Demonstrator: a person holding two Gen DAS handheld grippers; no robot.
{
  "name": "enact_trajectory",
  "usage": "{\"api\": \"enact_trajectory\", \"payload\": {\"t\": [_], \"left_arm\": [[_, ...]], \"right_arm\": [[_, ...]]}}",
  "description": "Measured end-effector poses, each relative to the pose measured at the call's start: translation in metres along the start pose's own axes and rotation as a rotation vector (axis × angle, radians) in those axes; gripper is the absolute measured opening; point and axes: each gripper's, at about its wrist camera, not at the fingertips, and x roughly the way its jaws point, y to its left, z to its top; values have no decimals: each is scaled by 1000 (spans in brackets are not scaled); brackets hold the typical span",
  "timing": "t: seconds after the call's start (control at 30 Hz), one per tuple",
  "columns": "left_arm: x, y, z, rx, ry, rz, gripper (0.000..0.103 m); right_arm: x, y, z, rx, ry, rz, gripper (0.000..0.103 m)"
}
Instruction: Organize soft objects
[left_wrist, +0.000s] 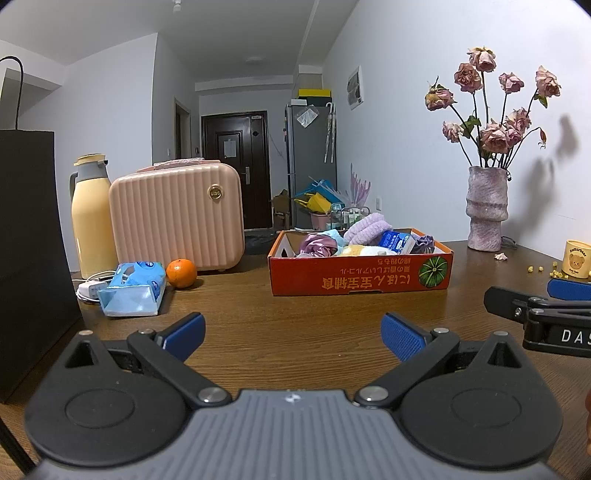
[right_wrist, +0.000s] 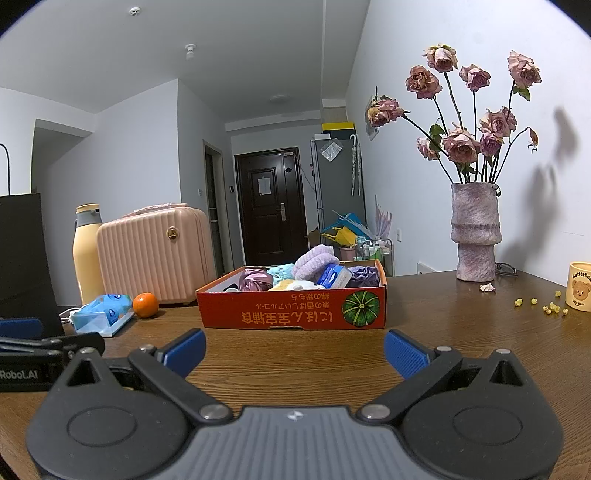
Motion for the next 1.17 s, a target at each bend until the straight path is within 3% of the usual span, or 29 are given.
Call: {"api": "enact_trajectory", "payload": {"t": [1.17], "left_arm": [[3, -3, -1, 18, -10, -2, 103]], "right_arm": [[0, 1, -1, -1, 0, 0, 103]]}}
